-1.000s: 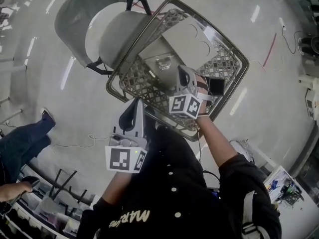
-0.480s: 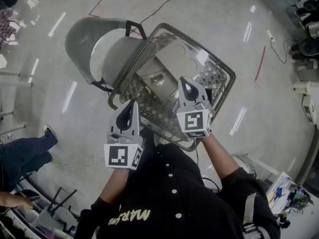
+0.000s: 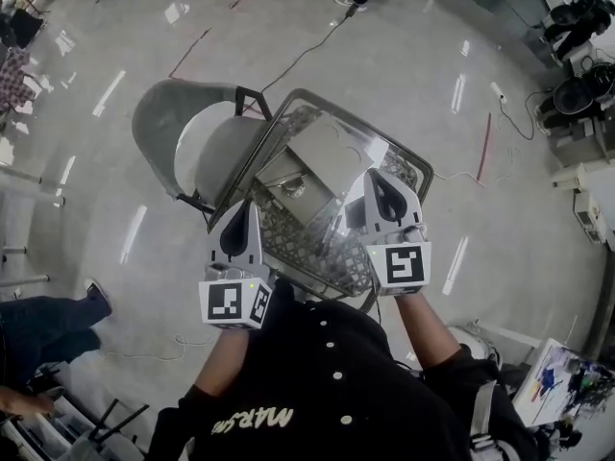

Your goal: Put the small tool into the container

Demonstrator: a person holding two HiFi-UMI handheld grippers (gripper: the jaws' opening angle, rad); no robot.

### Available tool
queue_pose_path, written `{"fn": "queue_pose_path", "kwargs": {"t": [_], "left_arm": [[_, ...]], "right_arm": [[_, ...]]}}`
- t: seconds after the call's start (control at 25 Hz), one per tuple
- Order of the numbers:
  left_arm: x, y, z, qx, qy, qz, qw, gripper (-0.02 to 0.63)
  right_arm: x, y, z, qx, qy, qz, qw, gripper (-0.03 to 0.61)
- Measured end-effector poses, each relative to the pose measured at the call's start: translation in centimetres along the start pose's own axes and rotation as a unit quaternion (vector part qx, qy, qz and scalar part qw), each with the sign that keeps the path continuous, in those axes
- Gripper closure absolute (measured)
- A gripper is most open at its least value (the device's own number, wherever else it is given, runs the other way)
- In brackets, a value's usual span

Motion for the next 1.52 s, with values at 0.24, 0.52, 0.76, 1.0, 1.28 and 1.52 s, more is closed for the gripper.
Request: {"fn": "queue_pose_path", "kwargs": {"t": [0.24, 0.52, 0.76, 1.0, 1.28, 1.52], "left_arm": [[0.1, -0.5, -2.0, -0.013, -0.023, 0.009, 0.9996, 0.588], [0.5, -0.9, -3.6, -0.042, -0.037, 0.015, 0.9983, 0.588], [0.8, -0.8, -4.8, -0.057, -0.051, 0.016, 0.9969, 0.588], [1.2, -0.2, -5.3, -0.073, -0.06, 0.017, 0.9954, 0.588], [1.7, 0.2, -5.6, -0.078, -0.062, 0.015, 0.9949, 0.588], [1.8, 0.3, -5.5, -0.082, -0.066, 0.013, 0.9944, 0.588]], "right_arm": [[2.7, -2.8, -1.0, -0.024, -0.02, 0.052, 0.998, 0.565], [4.8, -3.6, -0.4, -0.082, -0.038, 0.072, 0.993, 0.565], [6.9, -5.3, 0.7, -0.111, -0.054, 0.096, 0.988, 0.565], [8.4, -6.1, 1.2, -0.138, -0.07, 0.103, 0.983, 0.565], [8.8, -5.6, 0.5, -0.134, -0.073, 0.098, 0.983, 0.565], [8.5, -5.5, 0.3, -0.132, -0.077, 0.086, 0.984, 0.565]]}}
Point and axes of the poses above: the fingertips, and each gripper's own axes: x backward along the fingers, y to its left, z out of its underside, the point moved 2 cm from there along x, backward along the fingers, and after that the axes turned 9 degrees about x, right-handed, at the moved point
